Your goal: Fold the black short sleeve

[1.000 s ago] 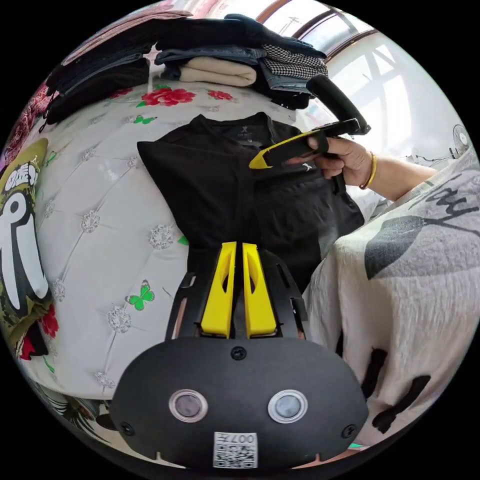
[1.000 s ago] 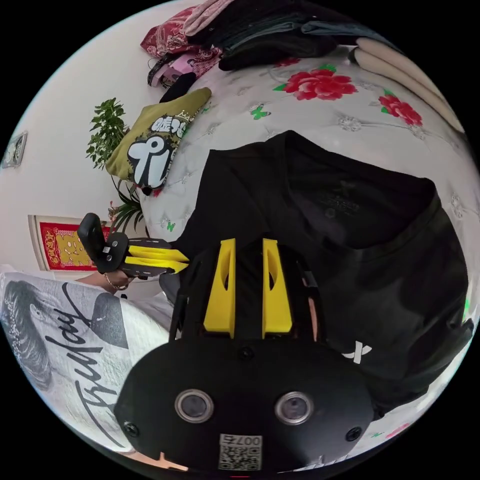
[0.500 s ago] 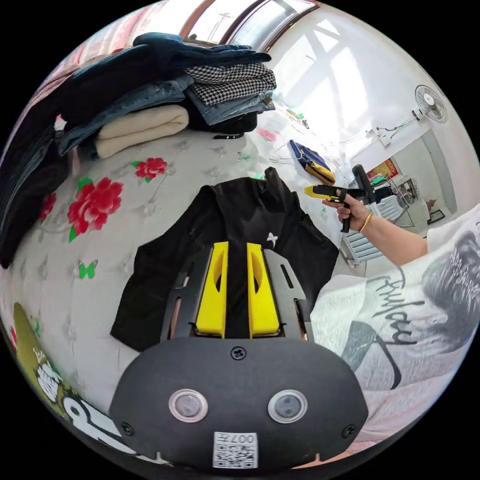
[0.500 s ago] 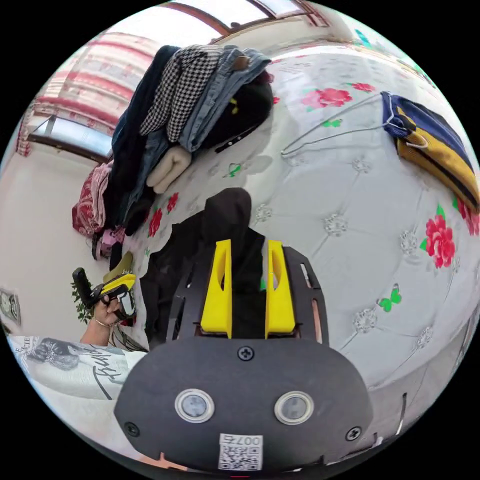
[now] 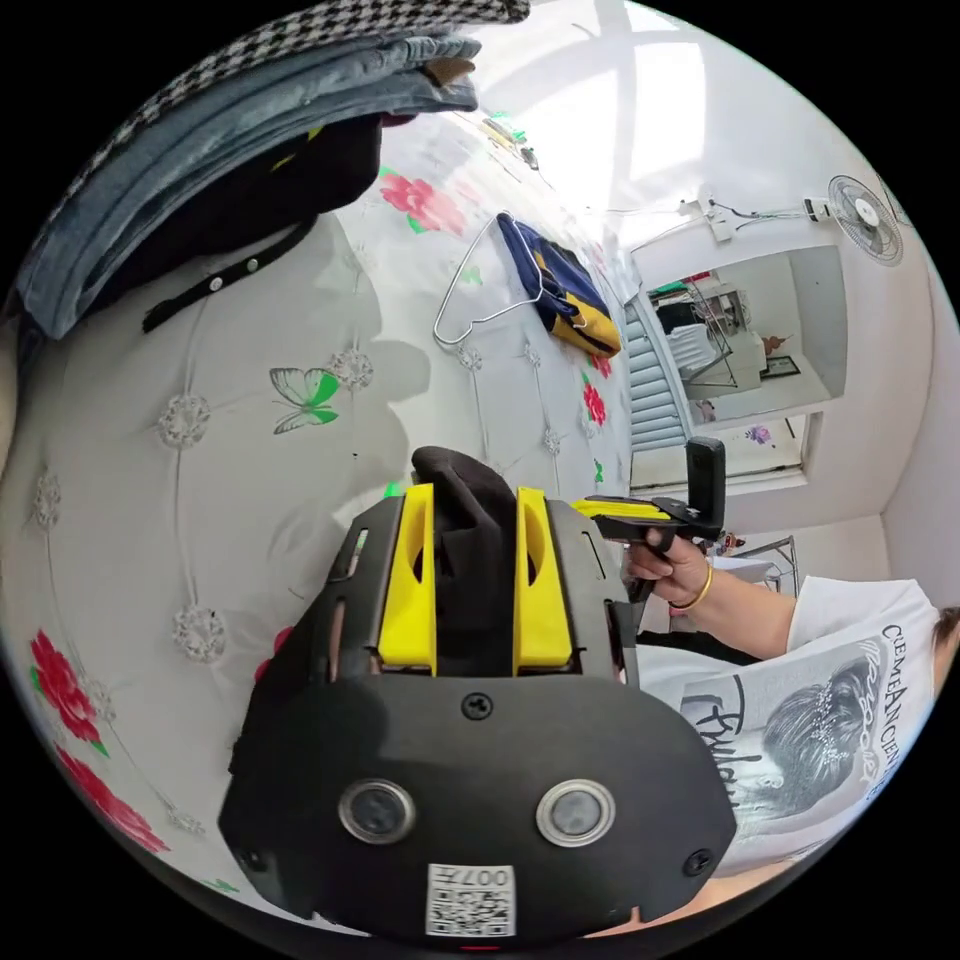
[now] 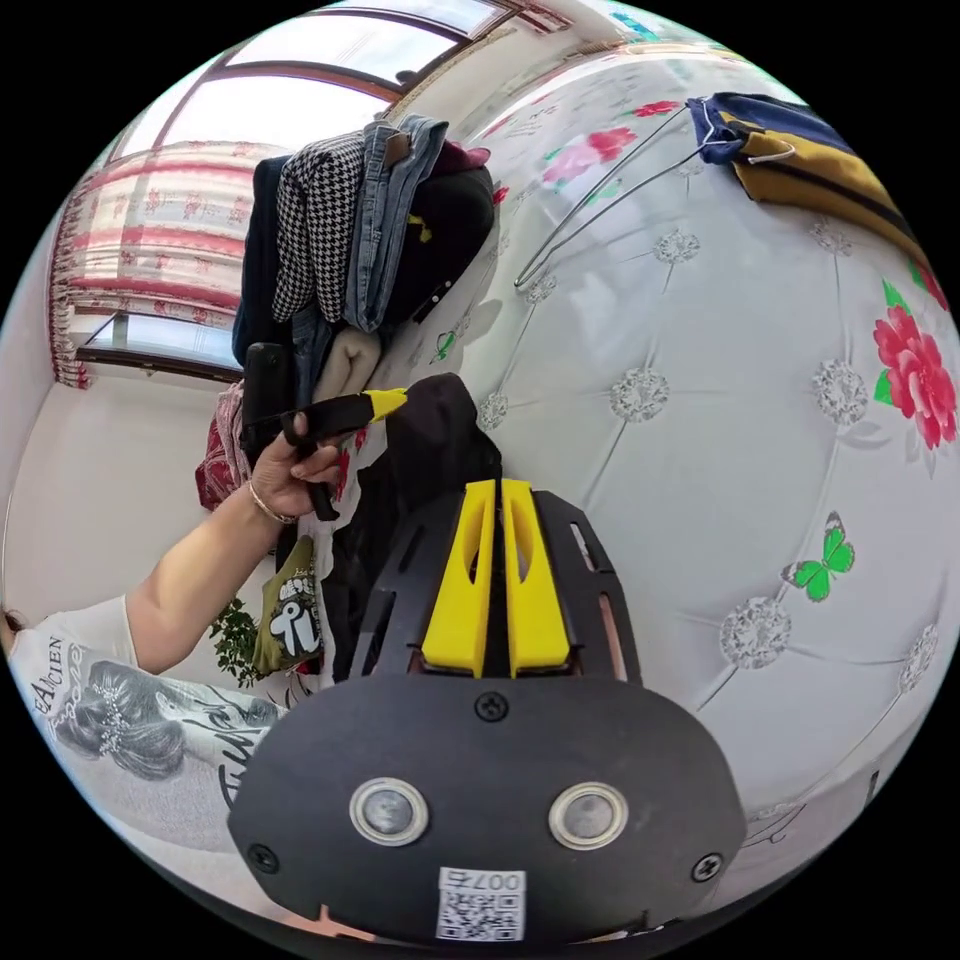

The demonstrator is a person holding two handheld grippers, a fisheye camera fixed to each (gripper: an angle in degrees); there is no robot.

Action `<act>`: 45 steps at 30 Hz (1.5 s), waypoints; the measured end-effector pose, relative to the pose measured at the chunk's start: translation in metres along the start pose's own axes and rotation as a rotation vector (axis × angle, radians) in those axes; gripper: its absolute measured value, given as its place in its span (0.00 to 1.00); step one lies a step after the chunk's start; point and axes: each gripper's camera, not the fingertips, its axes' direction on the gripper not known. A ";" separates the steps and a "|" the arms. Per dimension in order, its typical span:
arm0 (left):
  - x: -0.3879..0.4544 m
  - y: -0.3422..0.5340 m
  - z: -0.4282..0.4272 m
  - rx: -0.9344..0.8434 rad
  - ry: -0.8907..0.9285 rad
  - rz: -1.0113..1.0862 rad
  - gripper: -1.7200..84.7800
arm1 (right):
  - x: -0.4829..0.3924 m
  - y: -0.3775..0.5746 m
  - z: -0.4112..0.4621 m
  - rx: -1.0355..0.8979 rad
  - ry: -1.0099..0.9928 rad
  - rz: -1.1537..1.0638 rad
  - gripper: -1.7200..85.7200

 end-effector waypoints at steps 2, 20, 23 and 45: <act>-0.001 -0.005 0.008 -0.018 -0.027 -0.010 0.04 | 0.007 0.007 -0.010 0.025 -0.026 0.017 0.02; 0.023 0.181 -0.096 0.342 -0.075 0.132 0.01 | -0.123 0.070 0.008 -0.336 0.057 -0.765 0.02; 0.012 0.219 -0.080 0.288 -0.134 0.034 0.02 | -0.133 0.093 0.048 -0.481 0.103 -0.834 0.03; 0.086 0.193 -0.003 0.229 -0.493 -0.266 0.01 | -0.134 0.084 0.087 -0.429 0.230 -0.572 0.10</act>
